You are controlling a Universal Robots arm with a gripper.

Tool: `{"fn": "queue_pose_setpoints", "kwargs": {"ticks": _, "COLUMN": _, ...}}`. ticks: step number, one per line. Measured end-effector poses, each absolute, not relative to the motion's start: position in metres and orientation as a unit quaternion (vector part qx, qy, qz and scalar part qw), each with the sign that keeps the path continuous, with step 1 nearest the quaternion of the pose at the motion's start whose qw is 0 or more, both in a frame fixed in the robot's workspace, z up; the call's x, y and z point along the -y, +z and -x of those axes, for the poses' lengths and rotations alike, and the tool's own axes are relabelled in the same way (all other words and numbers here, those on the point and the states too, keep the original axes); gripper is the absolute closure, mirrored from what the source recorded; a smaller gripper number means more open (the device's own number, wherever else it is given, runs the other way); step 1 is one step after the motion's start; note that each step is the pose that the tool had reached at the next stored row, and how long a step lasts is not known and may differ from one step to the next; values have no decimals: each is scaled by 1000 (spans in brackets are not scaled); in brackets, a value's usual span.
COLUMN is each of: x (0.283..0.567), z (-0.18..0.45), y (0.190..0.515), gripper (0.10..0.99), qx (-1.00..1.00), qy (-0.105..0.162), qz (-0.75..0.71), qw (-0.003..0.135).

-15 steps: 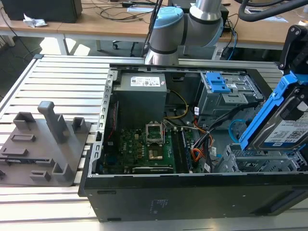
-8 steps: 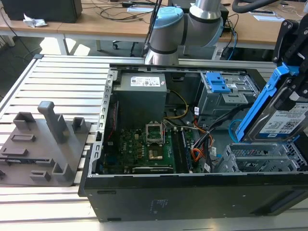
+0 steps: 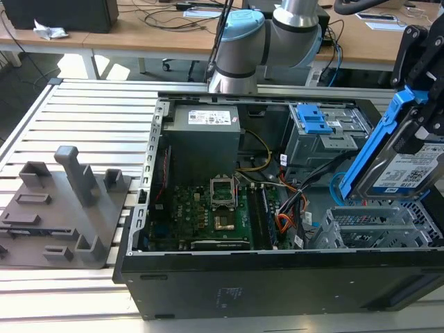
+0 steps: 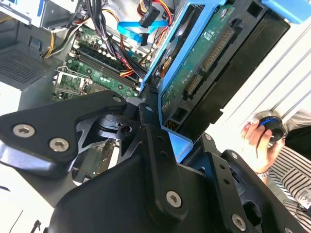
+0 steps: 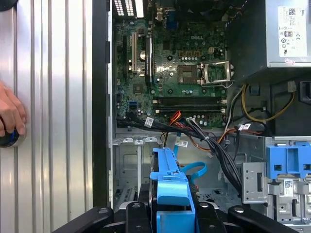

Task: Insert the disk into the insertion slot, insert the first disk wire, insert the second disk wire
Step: 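Insert the disk into the insertion slot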

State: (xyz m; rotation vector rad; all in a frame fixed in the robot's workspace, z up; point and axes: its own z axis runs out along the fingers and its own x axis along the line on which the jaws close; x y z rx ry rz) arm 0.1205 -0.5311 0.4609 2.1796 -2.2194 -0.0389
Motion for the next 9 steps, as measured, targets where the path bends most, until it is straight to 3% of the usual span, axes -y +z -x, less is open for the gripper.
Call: {"fn": "queue_pose_setpoints", "kwargs": {"ticks": 9, "x": 531, "z": -121, "y": 459, "gripper": 722, "qx": 713, "qy": -12, "qz": -701, "qw": 15}}
